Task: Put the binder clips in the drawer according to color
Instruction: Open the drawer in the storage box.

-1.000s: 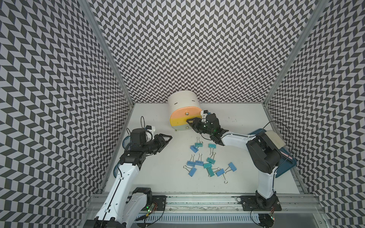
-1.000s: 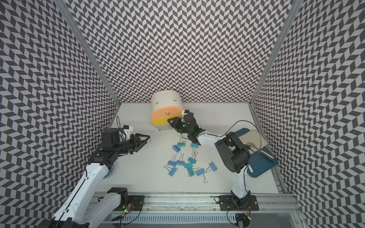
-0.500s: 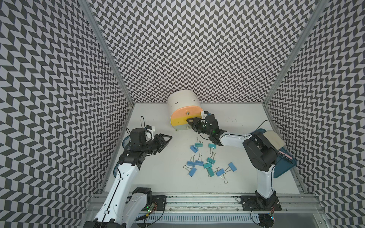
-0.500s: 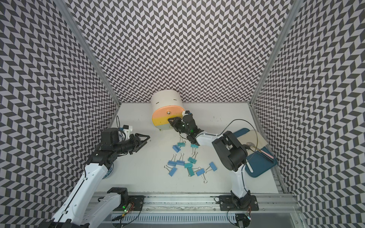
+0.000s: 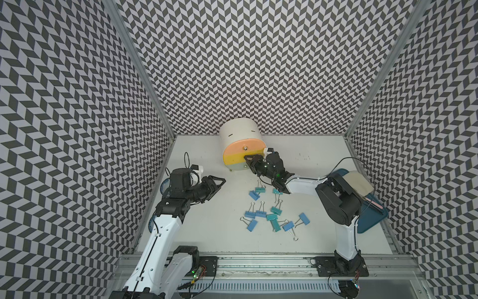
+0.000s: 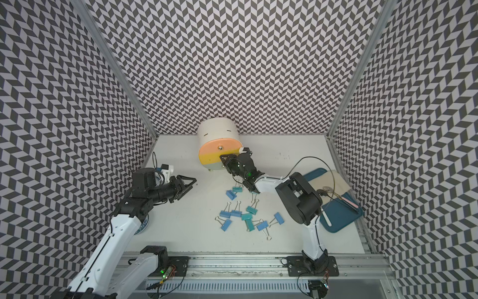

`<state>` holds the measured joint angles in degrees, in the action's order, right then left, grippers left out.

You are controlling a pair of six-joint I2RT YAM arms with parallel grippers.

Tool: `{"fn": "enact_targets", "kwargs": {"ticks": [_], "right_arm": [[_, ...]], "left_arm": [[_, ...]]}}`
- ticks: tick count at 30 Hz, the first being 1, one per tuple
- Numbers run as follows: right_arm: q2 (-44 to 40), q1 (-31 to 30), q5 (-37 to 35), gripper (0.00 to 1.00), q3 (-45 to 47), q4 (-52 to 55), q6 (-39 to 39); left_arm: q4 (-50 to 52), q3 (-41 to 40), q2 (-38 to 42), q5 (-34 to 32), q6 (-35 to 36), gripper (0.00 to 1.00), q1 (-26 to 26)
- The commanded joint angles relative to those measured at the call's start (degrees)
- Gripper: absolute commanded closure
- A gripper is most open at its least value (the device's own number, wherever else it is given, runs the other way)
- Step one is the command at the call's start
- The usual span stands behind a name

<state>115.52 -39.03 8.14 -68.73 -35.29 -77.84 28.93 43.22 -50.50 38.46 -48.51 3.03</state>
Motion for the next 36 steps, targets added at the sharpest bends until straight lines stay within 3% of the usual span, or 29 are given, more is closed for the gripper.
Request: {"fn": "enact_targets", "kwargs": {"ticks": [1,11,36], "right_arm": [[0.4,-0.8,-2.1,0.62,1.7,-4.7,-1.2],[0.9,-1.1,-2.9,0.56,2.0,-7.5,-1.5],[4.5,-1.2,-4.8,0.61,-1.7,-8.1,-3.7]], "left_arm": [[1.1,1.8,1.2,0.6,1.1,0.49,0.3],[1.6,2.0,1.5,0.6,1.2,0.49,0.3],[2.9,2.1,1.9,0.7,1.9,0.49,0.5]]}}
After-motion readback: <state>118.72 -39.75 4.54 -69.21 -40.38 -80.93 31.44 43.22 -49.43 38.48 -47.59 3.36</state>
